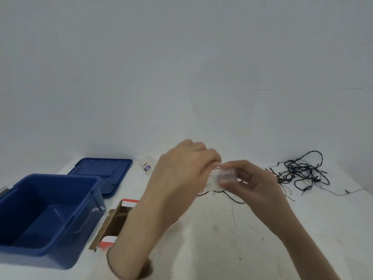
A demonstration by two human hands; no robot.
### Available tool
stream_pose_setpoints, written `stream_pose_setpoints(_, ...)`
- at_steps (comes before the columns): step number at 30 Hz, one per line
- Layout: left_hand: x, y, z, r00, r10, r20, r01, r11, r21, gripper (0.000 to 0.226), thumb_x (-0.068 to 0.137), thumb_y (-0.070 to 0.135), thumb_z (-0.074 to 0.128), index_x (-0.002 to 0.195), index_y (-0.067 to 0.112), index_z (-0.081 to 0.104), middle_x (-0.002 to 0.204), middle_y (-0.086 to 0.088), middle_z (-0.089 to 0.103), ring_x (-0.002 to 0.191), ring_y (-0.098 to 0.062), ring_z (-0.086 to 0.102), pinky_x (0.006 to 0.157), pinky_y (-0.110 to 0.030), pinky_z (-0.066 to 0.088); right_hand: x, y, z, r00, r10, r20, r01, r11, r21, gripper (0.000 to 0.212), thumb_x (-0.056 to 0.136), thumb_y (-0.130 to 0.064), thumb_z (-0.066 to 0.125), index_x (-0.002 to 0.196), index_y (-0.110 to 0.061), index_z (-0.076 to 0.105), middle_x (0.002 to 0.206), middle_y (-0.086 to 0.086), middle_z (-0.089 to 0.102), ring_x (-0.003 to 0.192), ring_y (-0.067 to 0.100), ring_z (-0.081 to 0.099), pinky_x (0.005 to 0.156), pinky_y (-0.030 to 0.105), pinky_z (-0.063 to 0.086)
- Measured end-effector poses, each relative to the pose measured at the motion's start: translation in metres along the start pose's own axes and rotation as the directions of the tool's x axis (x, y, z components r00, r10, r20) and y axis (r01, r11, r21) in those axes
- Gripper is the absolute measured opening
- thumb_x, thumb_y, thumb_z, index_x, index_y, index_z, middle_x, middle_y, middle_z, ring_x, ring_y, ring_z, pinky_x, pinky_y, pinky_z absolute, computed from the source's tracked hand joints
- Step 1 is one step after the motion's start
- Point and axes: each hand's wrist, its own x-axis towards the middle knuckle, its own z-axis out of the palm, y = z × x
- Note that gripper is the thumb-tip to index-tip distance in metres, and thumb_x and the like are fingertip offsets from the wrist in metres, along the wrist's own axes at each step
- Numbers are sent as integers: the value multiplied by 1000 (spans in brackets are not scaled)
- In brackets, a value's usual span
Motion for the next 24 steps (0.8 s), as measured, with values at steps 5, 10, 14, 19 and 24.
stream_pose_setpoints(5,12,-21,2,937,-276,213,348,711,-611,8,80,13,70,77,19,75,63,11,66,52,1,50,52,-8,37,-1,-2,-17,984,67,165,-131,900,416,44,51,-27,89,89,-13,73,82,8,71,77,18,68,69,21,53)
stream_pose_setpoints(10,-5,-9,34,863,-376,337,475,377,-795,18,89,7,56,95,21,67,57,1,61,36,-6,39,39,-15,29,7,-5,-11,991,134,30,-119,736,667,41,60,-15,76,97,-1,67,95,13,72,87,21,69,73,26,56)
stream_pose_setpoints(14,-18,1,48,840,-395,371,474,204,-856,24,90,10,55,111,19,63,61,-2,64,45,-9,48,47,-17,41,11,-8,-8,972,217,-94,-77,669,740,45,78,-10,61,116,12,53,121,19,64,109,22,64,89,27,53)
stream_pose_setpoints(19,-28,5,54,798,-393,456,590,357,-724,20,89,7,59,106,13,66,61,-1,68,55,-13,62,58,-21,50,12,-2,-6,908,311,-280,14,646,763,32,76,-6,64,105,6,58,101,13,70,89,20,71,86,29,55)
stream_pose_setpoints(24,-32,18,37,863,-278,421,440,825,-355,22,92,39,51,97,29,69,72,7,69,50,-5,56,59,-14,44,9,8,-2,805,59,-590,66,980,188,21,78,-9,72,91,-22,64,84,-2,70,82,0,65,76,12,50)
